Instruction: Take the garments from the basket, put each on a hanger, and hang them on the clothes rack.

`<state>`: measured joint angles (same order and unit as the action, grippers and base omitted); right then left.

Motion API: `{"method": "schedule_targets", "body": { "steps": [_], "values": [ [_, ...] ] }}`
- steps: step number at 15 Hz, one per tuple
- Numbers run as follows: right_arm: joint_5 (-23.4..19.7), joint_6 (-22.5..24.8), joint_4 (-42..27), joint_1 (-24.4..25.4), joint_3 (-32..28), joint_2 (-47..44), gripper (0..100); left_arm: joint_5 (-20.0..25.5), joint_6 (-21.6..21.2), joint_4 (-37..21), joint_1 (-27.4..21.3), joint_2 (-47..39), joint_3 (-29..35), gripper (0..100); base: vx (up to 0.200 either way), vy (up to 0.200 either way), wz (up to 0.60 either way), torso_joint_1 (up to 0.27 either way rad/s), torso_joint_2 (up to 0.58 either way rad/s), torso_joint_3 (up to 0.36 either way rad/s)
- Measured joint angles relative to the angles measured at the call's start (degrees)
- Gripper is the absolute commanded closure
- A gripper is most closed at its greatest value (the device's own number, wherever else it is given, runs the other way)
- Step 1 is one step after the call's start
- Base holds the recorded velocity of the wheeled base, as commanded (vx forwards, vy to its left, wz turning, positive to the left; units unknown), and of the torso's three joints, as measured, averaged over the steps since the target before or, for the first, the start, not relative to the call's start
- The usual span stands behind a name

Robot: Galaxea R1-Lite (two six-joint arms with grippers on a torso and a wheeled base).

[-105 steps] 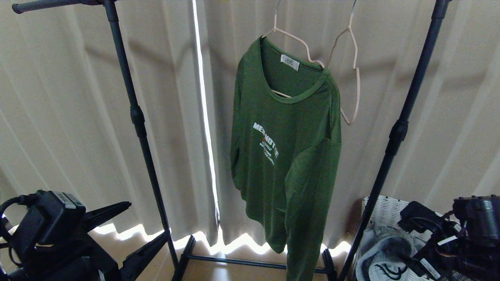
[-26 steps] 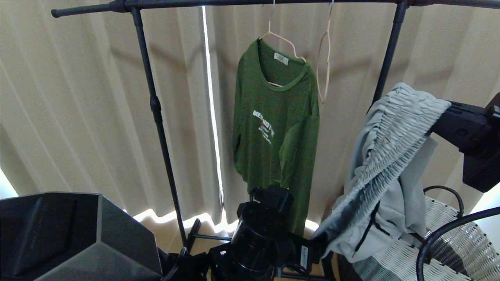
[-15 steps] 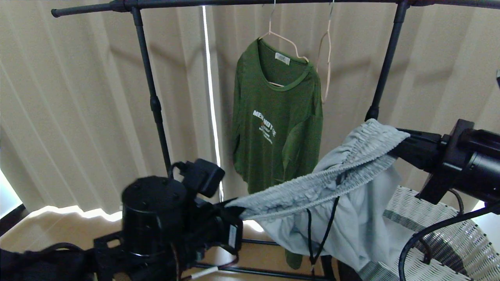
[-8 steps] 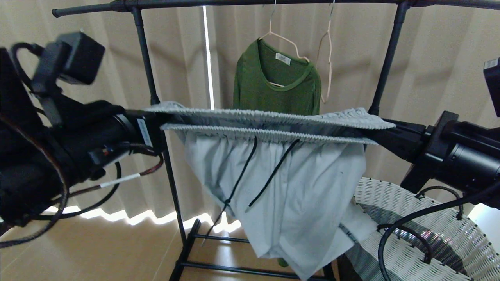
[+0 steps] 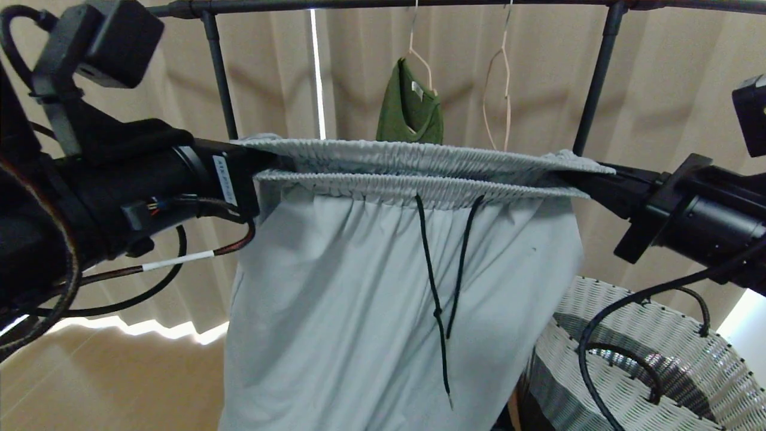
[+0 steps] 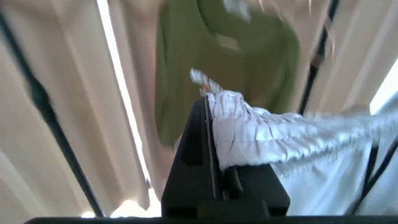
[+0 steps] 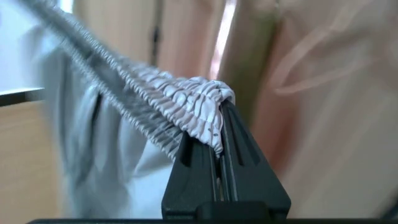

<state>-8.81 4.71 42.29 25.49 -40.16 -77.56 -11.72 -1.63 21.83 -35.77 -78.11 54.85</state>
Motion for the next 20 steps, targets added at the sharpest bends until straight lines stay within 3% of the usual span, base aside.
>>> {"method": "schedule_targets", "body": {
  "steps": [2, 5, 7, 13, 15, 17, 20],
  "values": [
    [0.0, 1.5, -0.2, -3.2, -3.8, -2.1, 100, -0.1, -0.1, -3.2, -0.3, -2.4, 5.2, 100, 0.000, 0.000, 0.00, 0.000, 0.00, 0.000],
    [0.1, 2.0, -0.7, -5.9, -11.4, -4.9, 100, 0.0, 0.3, -16.7, -0.4, -4.8, 18.1, 100, 0.000, 0.000, 0.00, 0.000, 0.00, 0.000],
    [0.2, 2.0, -0.7, -6.4, -13.1, -5.8, 100, 0.1, 0.4, -20.2, -0.5, -5.6, 22.7, 100, 0.000, 0.000, 0.00, 0.000, 0.00, 0.000],
    [0.2, 2.0, -0.9, -7.5, -13.3, -6.5, 100, 0.1, 0.7, -19.6, -0.9, -6.6, 22.5, 100, 0.000, 0.000, 0.00, 0.000, 0.00, 0.000],
    [0.2, 2.0, -2.0, -8.4, -12.7, -5.9, 100, 0.0, 0.7, -14.7, -0.9, -7.8, 22.0, 100, 0.000, 0.000, 0.00, 0.000, 0.00, 0.000],
    [0.0, 2.0, -6.4, -8.6, -11.5, -2.9, 100, 0.1, 0.7, -8.8, -0.9, -9.6, 20.7, 100, 0.000, 0.000, 0.00, 0.000, 0.00, 0.000],
    [-0.5, 1.8, -17.8, -7.2, -10.3, 4.6, 100, 0.1, 0.5, -7.2, -0.9, -13.0, 22.5, 100, 0.000, 0.000, 0.00, 0.000, 0.00, 0.000]
  ]
}}
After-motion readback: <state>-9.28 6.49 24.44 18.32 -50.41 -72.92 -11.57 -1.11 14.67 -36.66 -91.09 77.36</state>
